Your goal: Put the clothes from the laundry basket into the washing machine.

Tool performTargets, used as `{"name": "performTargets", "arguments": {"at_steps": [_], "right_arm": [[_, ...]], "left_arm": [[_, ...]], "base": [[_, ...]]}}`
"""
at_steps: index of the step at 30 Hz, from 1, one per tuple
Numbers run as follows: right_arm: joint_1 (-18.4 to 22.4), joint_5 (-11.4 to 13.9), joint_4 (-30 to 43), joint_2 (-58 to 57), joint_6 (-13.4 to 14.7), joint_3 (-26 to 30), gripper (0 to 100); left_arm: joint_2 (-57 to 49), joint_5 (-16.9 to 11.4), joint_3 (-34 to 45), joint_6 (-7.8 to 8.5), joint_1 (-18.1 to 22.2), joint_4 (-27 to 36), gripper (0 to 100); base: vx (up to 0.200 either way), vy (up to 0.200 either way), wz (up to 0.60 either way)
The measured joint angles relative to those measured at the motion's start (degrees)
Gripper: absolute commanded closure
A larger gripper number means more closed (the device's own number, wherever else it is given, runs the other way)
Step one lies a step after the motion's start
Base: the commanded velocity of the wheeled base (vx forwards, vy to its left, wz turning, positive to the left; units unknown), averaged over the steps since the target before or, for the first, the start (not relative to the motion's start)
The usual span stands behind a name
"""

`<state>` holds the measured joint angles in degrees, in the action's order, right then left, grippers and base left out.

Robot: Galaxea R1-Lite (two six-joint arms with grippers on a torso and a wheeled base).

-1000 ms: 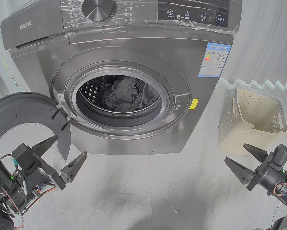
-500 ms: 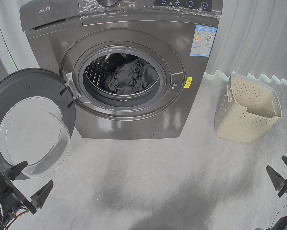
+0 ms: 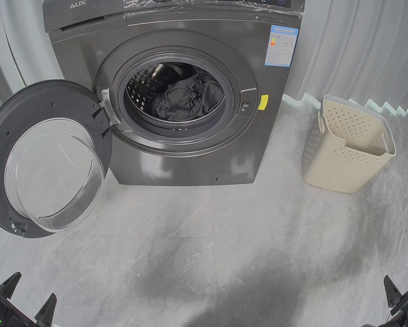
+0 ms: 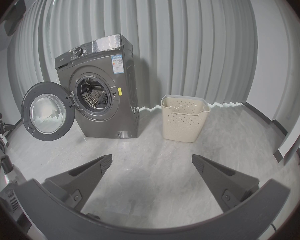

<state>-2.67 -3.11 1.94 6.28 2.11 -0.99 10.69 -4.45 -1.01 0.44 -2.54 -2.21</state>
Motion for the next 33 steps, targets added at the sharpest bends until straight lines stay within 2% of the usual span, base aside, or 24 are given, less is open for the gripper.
{"name": "performTargets", "arguments": {"at_steps": [4, 6, 9, 12, 33], "right_arm": [[1.5, 1.1, 0.0, -3.1, -1.1, 0.0, 0], [1.9, 2.2, -0.1, -4.0, -1.7, 0.0, 0], [2.3, 3.0, -0.3, -4.7, -2.1, 0.0, 0], [2.4, 3.1, -0.4, -5.2, -2.1, 0.0, 0], [2.5, 3.0, -0.5, -5.6, -1.8, 0.0, 0]], "left_arm": [[-4.9, 4.7, 0.0, 0.00, 1.8, 1.9, 0], [-6.6, 5.8, 0.0, 0.22, 2.2, 2.2, 0], [-8.2, 4.6, 0.0, 0.68, 2.5, 2.5, 0], [-9.1, 3.5, 0.0, 0.18, 2.6, 2.6, 0], [-10.1, 4.1, 0.0, -0.57, 2.7, 2.6, 0]], "base": [[0.000, 0.000, 0.00], [0.000, 0.200, 0.00], [0.000, 0.200, 0.00], [0.000, 0.200, 0.00], [0.000, 0.200, 0.00]]}}
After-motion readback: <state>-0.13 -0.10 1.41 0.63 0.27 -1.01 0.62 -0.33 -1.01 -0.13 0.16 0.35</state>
